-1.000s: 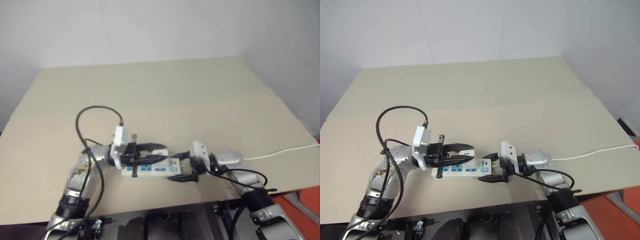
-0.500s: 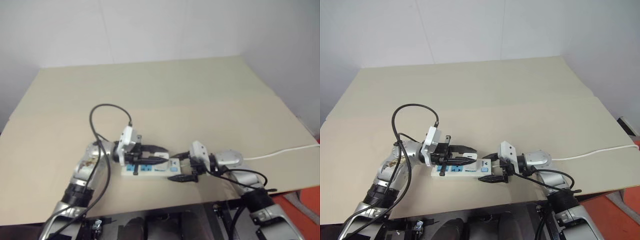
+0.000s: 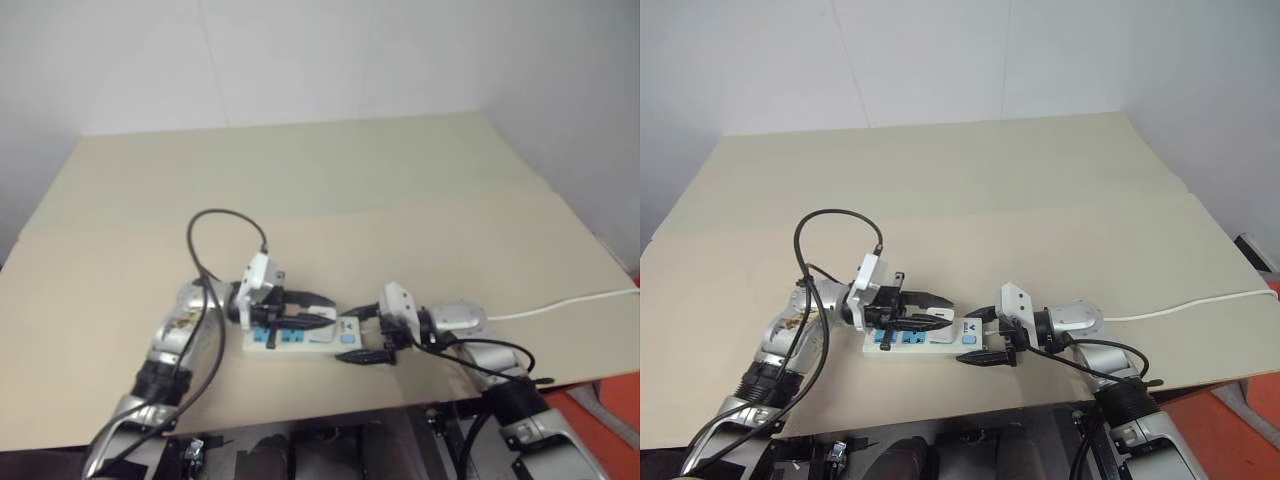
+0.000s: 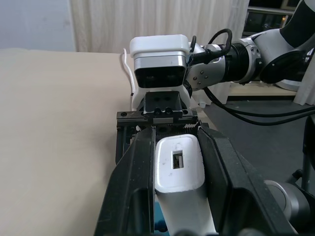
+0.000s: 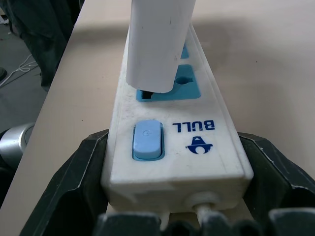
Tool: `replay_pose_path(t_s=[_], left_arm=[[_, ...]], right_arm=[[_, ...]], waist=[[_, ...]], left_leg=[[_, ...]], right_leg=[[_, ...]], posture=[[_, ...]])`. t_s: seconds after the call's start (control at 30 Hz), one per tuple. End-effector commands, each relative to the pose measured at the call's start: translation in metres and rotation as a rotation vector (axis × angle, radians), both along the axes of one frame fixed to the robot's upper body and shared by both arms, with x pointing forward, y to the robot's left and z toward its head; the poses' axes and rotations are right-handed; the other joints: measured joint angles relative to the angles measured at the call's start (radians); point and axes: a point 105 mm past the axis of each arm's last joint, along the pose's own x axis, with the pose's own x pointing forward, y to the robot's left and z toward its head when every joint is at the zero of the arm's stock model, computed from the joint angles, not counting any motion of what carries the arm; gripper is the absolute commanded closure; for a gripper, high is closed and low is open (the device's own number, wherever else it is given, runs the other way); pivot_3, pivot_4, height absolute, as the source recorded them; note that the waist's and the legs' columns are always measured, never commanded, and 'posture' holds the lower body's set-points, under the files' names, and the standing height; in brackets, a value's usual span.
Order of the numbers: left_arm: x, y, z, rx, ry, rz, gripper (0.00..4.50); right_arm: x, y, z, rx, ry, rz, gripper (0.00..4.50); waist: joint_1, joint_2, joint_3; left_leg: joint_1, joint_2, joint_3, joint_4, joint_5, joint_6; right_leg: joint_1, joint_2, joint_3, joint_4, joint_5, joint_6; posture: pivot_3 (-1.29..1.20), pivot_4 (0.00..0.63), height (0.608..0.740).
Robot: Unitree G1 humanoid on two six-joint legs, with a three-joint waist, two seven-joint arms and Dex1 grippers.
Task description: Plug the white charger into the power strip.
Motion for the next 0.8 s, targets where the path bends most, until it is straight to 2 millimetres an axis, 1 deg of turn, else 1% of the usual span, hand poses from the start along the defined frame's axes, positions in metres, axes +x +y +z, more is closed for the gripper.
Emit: replay_pose_path(t_s=[0.03,0.2,0.3,0.5,0.8], left_arm=[[0.003,-0.001,0.0,0.019,-0.033,0.005,3.46],[0.0,0.001,-0.003,0.032,-0.065,0.001,3.46],[-0.001,0.003,-0.005,0.02,-0.07,0.027,3.46],[-0.009,0.007,-0.014,0.017,-0.08,0.062,3.46],[-0.012,0.014,-0.028,0.037,-0.093,0.1,3.46]], right_arm=[[-0.009,0.002,-0.016,-0.05,0.039,0.024,1.06],[-0.009,0.001,-0.015,-0.049,0.041,0.02,1.06],[-0.009,0.001,-0.015,-0.047,0.043,0.019,1.06],[-0.009,0.001,-0.015,-0.046,0.039,0.024,1.06],[-0.01,0.002,-0.015,-0.044,0.031,0.038,1.06]], waist=[[0.0,0.0,0.0],[0.001,0.0,0.0],[0.001,0.0,0.0],[0.001,0.0,0.0],[0.0,0.0,-0.001]], left_leg=[[0.0,0.0,0.0,0.0,0.0,0.0],[0.0,0.0,0.0,0.0,0.0,0.0],[0.0,0.0,0.0,0.0,0.0,0.0],[0.0,0.001,0.0,0.0,0.0,0.0],[0.0,0.001,0.0,-0.001,0.0,0.0]], right_leg=[[0.0,0.0,0.0,0.0,0.0,0.0],[0.0,0.0,0.0,0.0,0.0,0.0],[0.0,0.0,0.0,0.0,0.0,0.0],[0.0,0.0,0.0,-0.001,0.0,0.0],[0.0,0.0,0.0,-0.001,0.0,0.0]], posture=[[0.0,0.15,0.74],[0.0,0.15,0.74],[0.0,0.15,0.74],[0.0,0.15,0.74],[0.0,0.15,0.74]])
